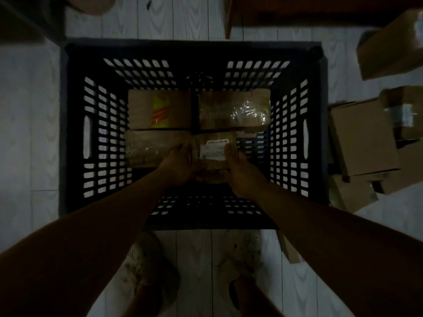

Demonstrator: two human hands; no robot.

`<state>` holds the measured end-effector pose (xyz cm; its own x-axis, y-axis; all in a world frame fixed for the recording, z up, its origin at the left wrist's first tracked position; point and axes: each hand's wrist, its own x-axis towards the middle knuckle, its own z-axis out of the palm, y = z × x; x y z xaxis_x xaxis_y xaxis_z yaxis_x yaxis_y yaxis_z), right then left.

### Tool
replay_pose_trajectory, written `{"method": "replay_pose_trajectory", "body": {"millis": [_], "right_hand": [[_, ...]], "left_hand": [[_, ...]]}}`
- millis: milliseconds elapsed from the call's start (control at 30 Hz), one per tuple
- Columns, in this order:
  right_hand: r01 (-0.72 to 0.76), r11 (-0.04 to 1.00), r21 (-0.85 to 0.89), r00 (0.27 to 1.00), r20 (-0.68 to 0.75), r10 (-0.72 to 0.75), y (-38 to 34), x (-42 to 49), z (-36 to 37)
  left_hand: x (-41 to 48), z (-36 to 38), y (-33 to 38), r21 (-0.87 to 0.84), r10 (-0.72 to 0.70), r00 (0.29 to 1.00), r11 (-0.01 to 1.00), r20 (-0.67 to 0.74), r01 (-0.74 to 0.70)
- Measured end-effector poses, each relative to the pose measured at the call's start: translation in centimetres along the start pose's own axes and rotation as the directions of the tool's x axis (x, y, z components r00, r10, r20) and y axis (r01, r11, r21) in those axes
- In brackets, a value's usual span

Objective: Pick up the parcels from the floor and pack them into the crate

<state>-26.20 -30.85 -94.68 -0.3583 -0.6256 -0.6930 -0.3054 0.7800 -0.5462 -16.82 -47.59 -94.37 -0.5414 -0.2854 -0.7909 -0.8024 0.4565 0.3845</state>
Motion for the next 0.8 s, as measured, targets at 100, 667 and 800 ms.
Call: {"method": "replay_pose_trajectory", "body": {"millis": [100, 667, 800], "right_hand": [[-0.037, 0.998, 0.054, 0.999, -0.009, 0.038, 1.4, 2.4, 1.4], [-0.265, 0.956, 0.127, 0.961, 0.112, 0.252, -0.1, 4.3, 1.1], [-0.131, 0.984, 0.123, 0.991, 0.043, 0.127, -4.8, -0.7, -3.8]], "left_hand": [[2.3, 0.9, -1.4, 0.179, -0.042, 0.998, 0.983, -0.053, 0.051], [1.9, -0.8, -3.3, 0.299, 0.004, 0.998, 0.954, -0.07, 0.017], [-4.8, -4.5, -1.2, 0.293, -0.025, 0.999, 0.956, -0.038, 0.035]]}}
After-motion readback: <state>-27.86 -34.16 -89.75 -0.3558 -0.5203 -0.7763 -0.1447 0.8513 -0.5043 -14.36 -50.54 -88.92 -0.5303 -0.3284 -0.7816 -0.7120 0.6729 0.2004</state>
